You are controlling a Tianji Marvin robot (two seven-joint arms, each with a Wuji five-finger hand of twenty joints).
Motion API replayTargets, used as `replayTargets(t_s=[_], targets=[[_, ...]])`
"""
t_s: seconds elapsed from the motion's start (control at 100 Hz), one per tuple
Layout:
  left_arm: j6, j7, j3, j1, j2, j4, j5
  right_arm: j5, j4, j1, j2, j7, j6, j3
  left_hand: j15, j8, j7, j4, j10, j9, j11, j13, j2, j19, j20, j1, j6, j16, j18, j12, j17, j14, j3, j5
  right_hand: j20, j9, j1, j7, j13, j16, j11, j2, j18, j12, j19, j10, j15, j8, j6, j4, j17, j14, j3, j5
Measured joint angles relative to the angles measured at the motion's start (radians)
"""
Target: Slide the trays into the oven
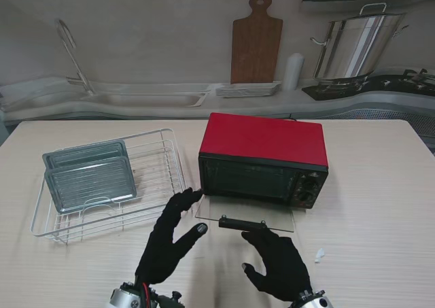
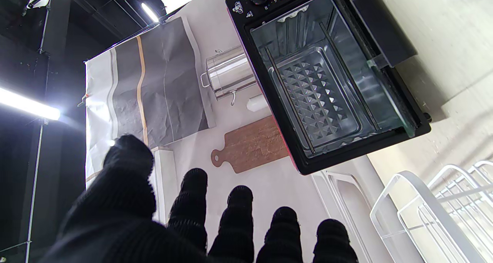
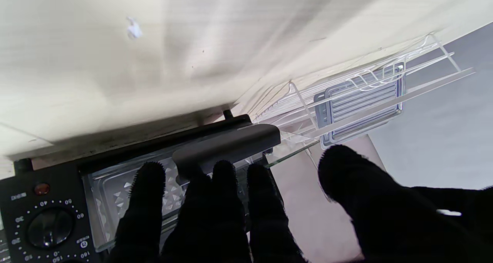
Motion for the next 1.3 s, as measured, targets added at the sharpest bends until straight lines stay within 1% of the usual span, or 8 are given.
replayTargets(t_s=[0.09, 0.13, 0.29, 0.31, 0.39, 0.93, 1.06, 1.3], targets=[[0.004, -0.003, 0.000, 0.001, 0.000, -0.002, 0.001, 0.006, 0.010, 0.000, 0.001, 0.006, 0.000, -0.005, 0.000, 0.000, 0.000, 0.000, 0.000, 0.000, 0.000, 0.000, 0.000, 0.000, 0.000, 0.000, 0.000, 0.000, 0.000, 0.000, 0.000, 0.000, 0.000, 0.000, 0.000, 0.003, 0.000, 0.000, 0.013, 0.008, 0.020, 0.000, 0.000, 0.000, 0.000, -0.005, 0.016, 0.000, 0.000, 0.000, -0.001, -0.005, 0.000, 0.000], [0.006, -0.004, 0.000, 0.001, 0.001, -0.002, 0.002, 0.009, 0.016, 0.001, 0.002, 0.011, 0.000, -0.008, 0.000, 0.000, 0.000, 0.000, 0.000, 0.000, 0.000, 0.000, 0.000, 0.000, 0.000, 0.000, 0.000, 0.000, 0.000, 0.000, 0.000, 0.000, 0.000, 0.000, 0.000, 0.004, 0.000, 0.000, 0.028, 0.038, 0.022, 0.000, 0.000, 0.000, 0.000, -0.005, 0.040, 0.000, 0.000, 0.000, -0.001, 0.015, 0.001, 0.000], [0.010, -0.007, 0.000, 0.000, 0.001, -0.003, 0.003, 0.017, 0.044, 0.010, 0.003, 0.028, 0.001, -0.017, 0.000, 0.000, 0.000, 0.000, 0.000, 0.000, 0.000, 0.000, 0.000, 0.000, 0.000, 0.000, 0.000, 0.000, 0.000, 0.000, 0.000, 0.000, 0.000, 0.000, 0.000, 0.004, 0.000, 0.000, 0.028, 0.039, 0.022, 0.010, 0.000, 0.000, 0.000, -0.003, 0.041, 0.000, 0.000, 0.000, -0.001, 0.028, 0.003, 0.000], [0.011, -0.007, 0.001, 0.000, 0.001, -0.003, 0.003, 0.019, 0.048, 0.012, 0.004, 0.030, 0.001, -0.019, 0.000, 0.000, 0.000, 0.000, 0.000, 0.000, 0.000, 0.000, 0.000, 0.000, 0.000, 0.000, 0.000, 0.000, 0.000, 0.000, 0.000, 0.000, 0.000, 0.000, 0.000, 0.004, 0.000, 0.000, 0.028, 0.039, 0.022, 0.011, 0.000, 0.000, 0.000, -0.003, 0.041, 0.000, 0.000, 0.000, -0.001, 0.029, -0.016, 0.000], [0.012, -0.009, 0.001, 0.000, 0.002, -0.003, 0.003, 0.023, 0.060, 0.020, 0.005, 0.033, 0.004, -0.027, 0.000, 0.000, -0.001, 0.000, 0.000, 0.000, 0.000, 0.000, 0.000, 0.000, 0.000, 0.000, 0.000, 0.000, 0.000, 0.000, 0.000, 0.000, 0.000, 0.000, 0.000, 0.004, 0.000, 0.000, 0.028, 0.039, 0.023, 0.011, 0.000, 0.000, 0.000, -0.003, 0.041, 0.000, 0.000, 0.000, -0.001, 0.038, -0.016, 0.000], [0.032, -0.024, 0.003, -0.011, 0.003, -0.003, -0.009, 0.052, 0.110, 0.059, 0.007, 0.067, 0.030, -0.059, 0.000, 0.000, -0.001, 0.000, 0.000, 0.000, 0.000, 0.000, 0.000, 0.000, 0.000, 0.000, 0.000, 0.000, 0.000, 0.000, 0.000, 0.000, 0.000, 0.000, 0.000, 0.003, 0.000, 0.000, 0.028, 0.034, 0.023, 0.011, -0.001, 0.000, 0.000, -0.003, 0.042, 0.000, 0.000, 0.000, -0.004, 0.039, -0.016, 0.000], [0.037, -0.025, 0.004, -0.013, 0.003, -0.003, -0.010, 0.056, 0.114, 0.064, 0.007, 0.071, 0.035, -0.063, 0.000, 0.000, -0.001, 0.000, 0.000, 0.000, 0.000, 0.000, 0.000, 0.000, 0.000, 0.000, 0.000, 0.000, 0.000, 0.000, 0.000, 0.000, 0.000, 0.000, 0.001, 0.003, 0.000, -0.005, 0.029, 0.033, 0.023, 0.016, -0.024, 0.000, 0.000, -0.003, 0.047, 0.000, 0.003, 0.000, -0.024, 0.039, -0.016, -0.026], [0.043, -0.029, 0.004, -0.017, 0.004, -0.003, -0.014, 0.061, 0.113, 0.065, 0.007, 0.080, 0.035, -0.061, 0.000, 0.000, -0.001, 0.000, 0.000, 0.000, 0.000, 0.000, 0.000, 0.000, 0.000, 0.000, 0.000, 0.000, 0.000, 0.000, 0.000, 0.000, 0.000, 0.000, 0.001, 0.003, 0.000, -0.003, 0.029, 0.033, 0.023, 0.022, -0.046, 0.000, -0.003, -0.003, 0.052, 0.000, 0.003, 0.000, -0.036, 0.039, -0.034, -0.026]])
